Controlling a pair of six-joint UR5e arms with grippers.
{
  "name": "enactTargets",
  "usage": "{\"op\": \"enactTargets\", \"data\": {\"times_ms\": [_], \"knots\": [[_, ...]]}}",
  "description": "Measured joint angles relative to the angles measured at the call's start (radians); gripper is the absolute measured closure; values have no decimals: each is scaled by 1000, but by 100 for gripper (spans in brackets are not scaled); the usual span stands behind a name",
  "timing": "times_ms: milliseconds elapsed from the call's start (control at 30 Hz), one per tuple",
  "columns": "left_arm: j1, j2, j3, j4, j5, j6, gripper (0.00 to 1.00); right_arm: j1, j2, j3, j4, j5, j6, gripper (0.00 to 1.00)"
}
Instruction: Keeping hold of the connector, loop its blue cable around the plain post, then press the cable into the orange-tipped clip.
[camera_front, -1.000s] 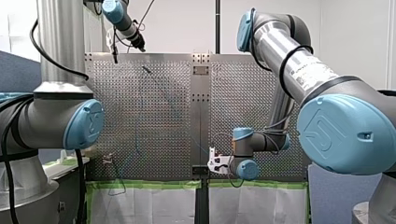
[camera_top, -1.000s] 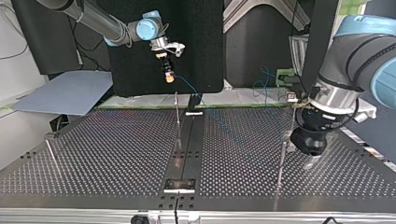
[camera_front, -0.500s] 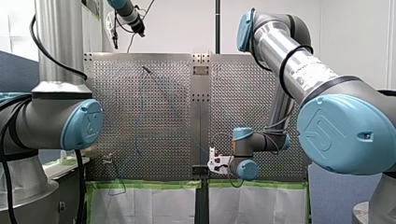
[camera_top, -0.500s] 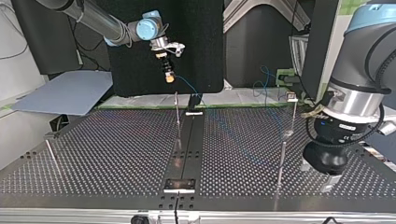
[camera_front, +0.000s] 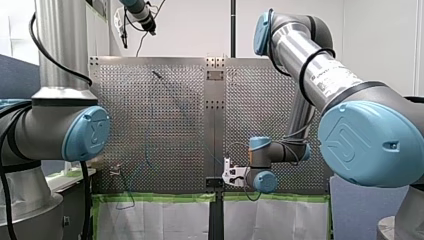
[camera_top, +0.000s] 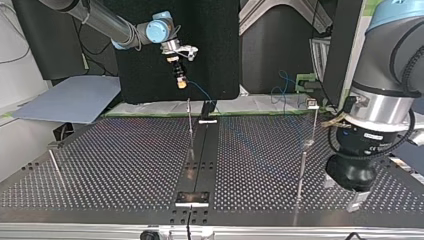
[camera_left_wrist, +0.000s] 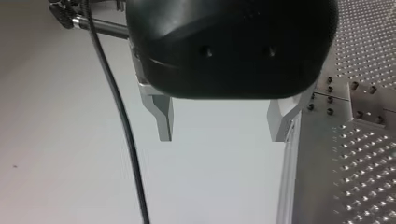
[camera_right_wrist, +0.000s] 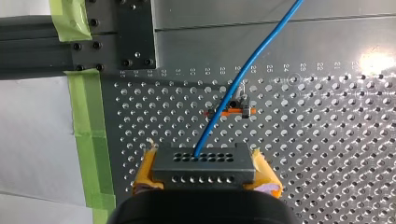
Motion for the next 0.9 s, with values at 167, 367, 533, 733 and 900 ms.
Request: {"op": "enactTargets", "data": {"times_ms": [167, 367, 533, 733, 900], "knots": [[-9, 0, -30, 3, 0, 3, 0, 1, 0, 0, 1, 0, 0, 100], [-18, -1, -43, 1, -12, 3, 0, 3, 0, 0, 1, 0, 0, 100], [-24, -1, -63, 3, -21, 5, 0, 4, 0, 0, 3, -1, 0, 100], [-31, -1, -72, 1, -24, 6, 0, 6, 0, 0, 4, -1, 0, 100], [-38, -1, -73, -7, -36, 6, 0, 6, 1, 0, 5, -1, 0, 100]]}}
